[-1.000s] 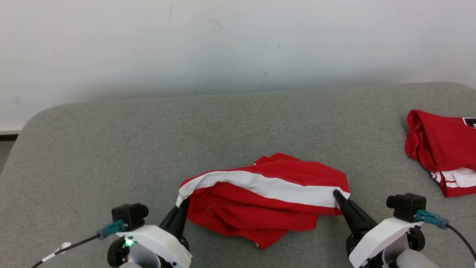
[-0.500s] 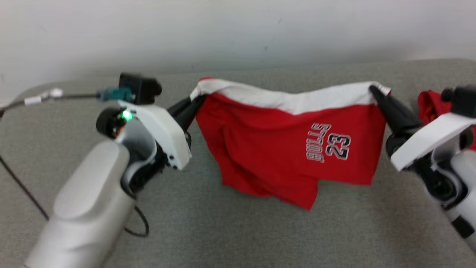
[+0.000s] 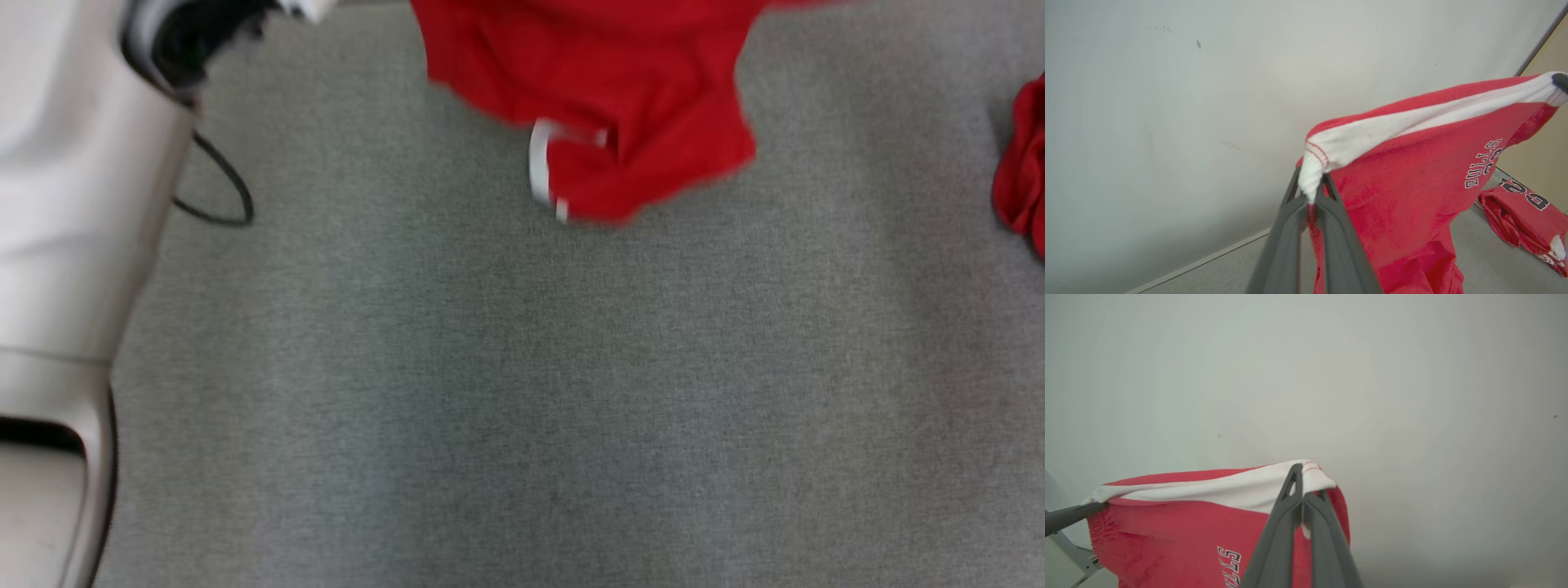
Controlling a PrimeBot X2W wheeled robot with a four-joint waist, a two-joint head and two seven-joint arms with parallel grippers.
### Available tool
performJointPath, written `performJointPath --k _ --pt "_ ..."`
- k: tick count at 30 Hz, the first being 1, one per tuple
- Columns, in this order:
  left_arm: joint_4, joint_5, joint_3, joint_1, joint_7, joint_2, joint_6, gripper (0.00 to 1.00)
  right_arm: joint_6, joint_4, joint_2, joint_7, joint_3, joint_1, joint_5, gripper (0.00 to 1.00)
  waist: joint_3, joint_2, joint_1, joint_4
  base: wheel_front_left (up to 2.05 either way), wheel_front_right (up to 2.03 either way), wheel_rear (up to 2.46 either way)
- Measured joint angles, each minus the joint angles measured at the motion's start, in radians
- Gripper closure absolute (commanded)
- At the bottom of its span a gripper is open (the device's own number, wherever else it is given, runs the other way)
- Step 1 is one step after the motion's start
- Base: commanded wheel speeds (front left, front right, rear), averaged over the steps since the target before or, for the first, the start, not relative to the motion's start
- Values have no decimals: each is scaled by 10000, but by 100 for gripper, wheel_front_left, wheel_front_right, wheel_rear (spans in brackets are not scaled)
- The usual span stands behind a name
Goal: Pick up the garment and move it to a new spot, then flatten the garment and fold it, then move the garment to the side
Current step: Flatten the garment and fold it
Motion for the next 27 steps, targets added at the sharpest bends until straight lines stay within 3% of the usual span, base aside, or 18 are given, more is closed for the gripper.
performJointPath --k 6,13,20,27 --pt "1187 123 -232 -1655 -794 -111 -6 100 6 681 153 -917 -261 -1727 44 100 601 0 1 -246 0 0 0" --pt "1835 -290 -794 -1941 -1532 -150 -2 100 6 405 13 -1135 575 -2056 188 100 618 0 0 -467 0 0 0" --pt "1227 -1459 -2228 308 -1894 309 0 100 6 -587 -819 -196 2332 -96 642 100 -81 0 -1 -451 0 0 0" --pt "-472 -2928 -3766 2751 -1135 1570 0 100 4 -1791 -1919 1260 3789 2070 1611 100 -1307 -1 -2 -542 0 0 0"
